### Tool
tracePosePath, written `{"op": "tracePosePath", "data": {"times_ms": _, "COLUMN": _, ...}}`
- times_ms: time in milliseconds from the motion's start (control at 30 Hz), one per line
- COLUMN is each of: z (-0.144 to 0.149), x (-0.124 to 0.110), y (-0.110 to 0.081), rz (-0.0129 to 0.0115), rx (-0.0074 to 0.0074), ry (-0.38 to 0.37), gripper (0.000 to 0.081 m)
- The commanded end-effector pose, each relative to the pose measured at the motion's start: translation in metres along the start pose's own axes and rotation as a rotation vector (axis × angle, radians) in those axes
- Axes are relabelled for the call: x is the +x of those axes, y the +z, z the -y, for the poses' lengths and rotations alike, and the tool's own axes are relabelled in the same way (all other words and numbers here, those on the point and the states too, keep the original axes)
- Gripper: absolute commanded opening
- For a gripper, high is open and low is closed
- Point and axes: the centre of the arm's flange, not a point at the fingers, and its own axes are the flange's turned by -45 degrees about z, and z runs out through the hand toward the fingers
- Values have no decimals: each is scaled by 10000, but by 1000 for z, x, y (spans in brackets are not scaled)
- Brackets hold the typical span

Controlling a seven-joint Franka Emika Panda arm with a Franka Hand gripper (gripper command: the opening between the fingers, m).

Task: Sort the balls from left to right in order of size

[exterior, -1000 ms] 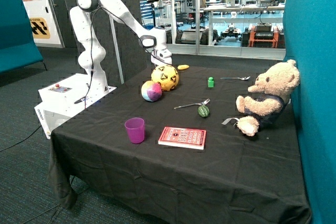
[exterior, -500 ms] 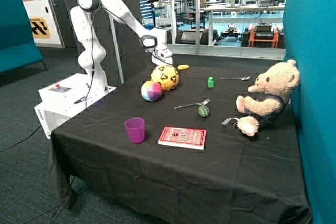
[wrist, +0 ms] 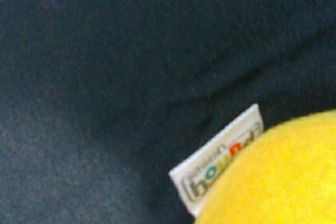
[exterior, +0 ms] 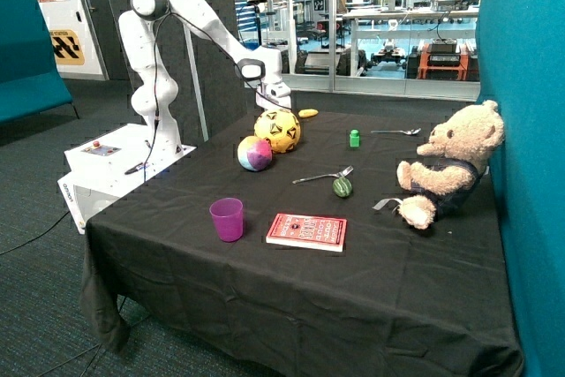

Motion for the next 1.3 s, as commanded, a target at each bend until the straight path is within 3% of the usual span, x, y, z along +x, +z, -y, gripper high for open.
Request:
{"op": "tracePosePath", "data": {"times_ms": 0, "z": -3, "x": 1, "y": -10, "rz": 3, "rx": 40, "ry": -131, "gripper": 0}}
{"op": "tracePosePath", "data": {"times_ms": 333, "z": -11, "x": 7, "y": -32, "rz": 3, "rx": 40, "ry": -299, "gripper": 0}}
{"op": "tracePosePath", "data": {"times_ms": 933, "z": -32, "x": 15, "y": -89, "rz": 3, "rx": 40, "ry": -479, "gripper": 0}}
{"op": "tracePosePath", "data": {"times_ms": 1100, "z": -42, "x": 16, "y": -107, "rz": 3, "rx": 40, "ry": -209, "gripper": 0}}
{"op": "tracePosePath", "data": {"times_ms": 1267, "z": -66, "x": 14, "y": -122, "rz": 5, "rx": 40, "ry": 712, "gripper": 0}}
